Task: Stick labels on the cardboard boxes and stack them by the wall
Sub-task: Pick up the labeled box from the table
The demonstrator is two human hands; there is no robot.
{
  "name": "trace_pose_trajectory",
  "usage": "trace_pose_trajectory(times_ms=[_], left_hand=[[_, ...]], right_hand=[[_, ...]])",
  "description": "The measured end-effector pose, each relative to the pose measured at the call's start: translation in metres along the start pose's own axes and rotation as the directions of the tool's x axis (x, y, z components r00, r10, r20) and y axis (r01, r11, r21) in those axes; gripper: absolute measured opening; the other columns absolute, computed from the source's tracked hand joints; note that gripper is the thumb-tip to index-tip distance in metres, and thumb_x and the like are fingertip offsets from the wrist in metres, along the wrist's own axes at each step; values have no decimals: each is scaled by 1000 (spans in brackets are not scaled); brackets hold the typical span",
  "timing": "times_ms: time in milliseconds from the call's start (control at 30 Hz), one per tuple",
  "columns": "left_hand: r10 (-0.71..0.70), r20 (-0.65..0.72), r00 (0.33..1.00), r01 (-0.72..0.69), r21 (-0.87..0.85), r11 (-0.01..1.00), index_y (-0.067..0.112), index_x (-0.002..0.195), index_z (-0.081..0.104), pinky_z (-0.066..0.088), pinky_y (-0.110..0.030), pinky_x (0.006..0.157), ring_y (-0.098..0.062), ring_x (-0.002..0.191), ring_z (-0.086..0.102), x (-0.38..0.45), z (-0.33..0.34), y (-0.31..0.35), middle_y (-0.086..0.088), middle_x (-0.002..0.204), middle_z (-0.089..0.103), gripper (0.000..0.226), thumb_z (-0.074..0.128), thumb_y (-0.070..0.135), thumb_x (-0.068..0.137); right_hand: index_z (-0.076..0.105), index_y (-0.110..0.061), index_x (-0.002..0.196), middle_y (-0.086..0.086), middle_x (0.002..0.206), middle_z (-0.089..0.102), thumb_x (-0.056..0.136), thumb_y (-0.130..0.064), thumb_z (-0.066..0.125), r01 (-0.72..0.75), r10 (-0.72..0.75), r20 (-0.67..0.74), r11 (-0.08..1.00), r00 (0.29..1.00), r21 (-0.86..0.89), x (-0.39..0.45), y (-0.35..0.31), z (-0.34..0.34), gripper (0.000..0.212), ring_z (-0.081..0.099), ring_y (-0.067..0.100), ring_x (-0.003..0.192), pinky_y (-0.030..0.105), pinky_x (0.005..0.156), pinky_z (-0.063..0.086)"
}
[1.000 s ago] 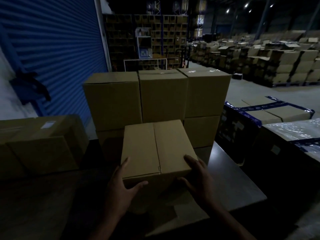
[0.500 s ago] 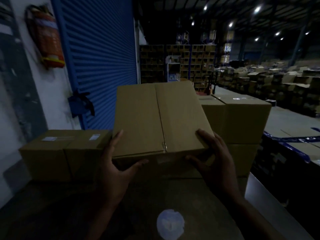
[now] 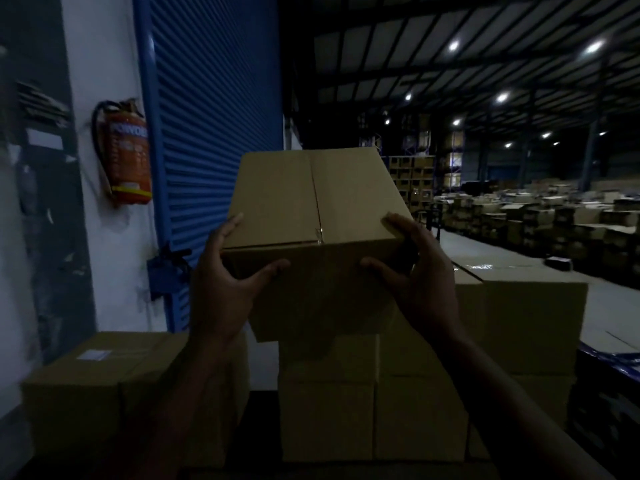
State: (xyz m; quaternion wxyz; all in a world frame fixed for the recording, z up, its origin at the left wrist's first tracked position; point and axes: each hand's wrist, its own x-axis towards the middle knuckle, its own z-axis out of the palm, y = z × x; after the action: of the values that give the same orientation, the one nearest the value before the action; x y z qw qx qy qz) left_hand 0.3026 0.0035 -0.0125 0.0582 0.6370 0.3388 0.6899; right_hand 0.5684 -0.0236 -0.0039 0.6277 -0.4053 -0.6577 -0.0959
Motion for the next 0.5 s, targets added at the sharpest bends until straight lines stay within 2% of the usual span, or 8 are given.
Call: trace_pose_trajectory(times_ms=[133,233,367,500], left_hand=[[79,2,997,-79,50,996,28,144,46,50,-46,104,-11,133,46,55,26,-14,8,145,48,94,81,60,64],[115,5,993,-115,56,992,24,144,45,50,-44,104,-12,132,48,94,45,-27,6,144,50,93,82,58,66],[79,15,997,-79,5,997,26,149,39,48,-41,107,-12,134,46,132,75,-51,4,148,47,99,84,56,67],[56,32,998,-56,-11,998,25,152,33,48,-31,104,-12,133,45,154,101,-72,1,150,45,104,86,51,67]], right_hand=[[48,-30,136,-9,137,49,71,-50,75,-21,21,-34,1000,999,15,44,27,19,74,52,9,116,36,86,58],[44,-27,137,-15,132,46,70,-52,74,-15,17,-52,1000,999,23,76,48,35,77,53,13,117,42,85,59],[28,-31,145,-6,141,46,71,-45,80,-75,82,-81,993,993,91,115,76,53,91,53,16,120,45,87,57],[26,-36,144,-1,143,45,72,-42,82,-110,121,-83,986,989,124,133,106,70,92,51,17,121,47,90,56]])
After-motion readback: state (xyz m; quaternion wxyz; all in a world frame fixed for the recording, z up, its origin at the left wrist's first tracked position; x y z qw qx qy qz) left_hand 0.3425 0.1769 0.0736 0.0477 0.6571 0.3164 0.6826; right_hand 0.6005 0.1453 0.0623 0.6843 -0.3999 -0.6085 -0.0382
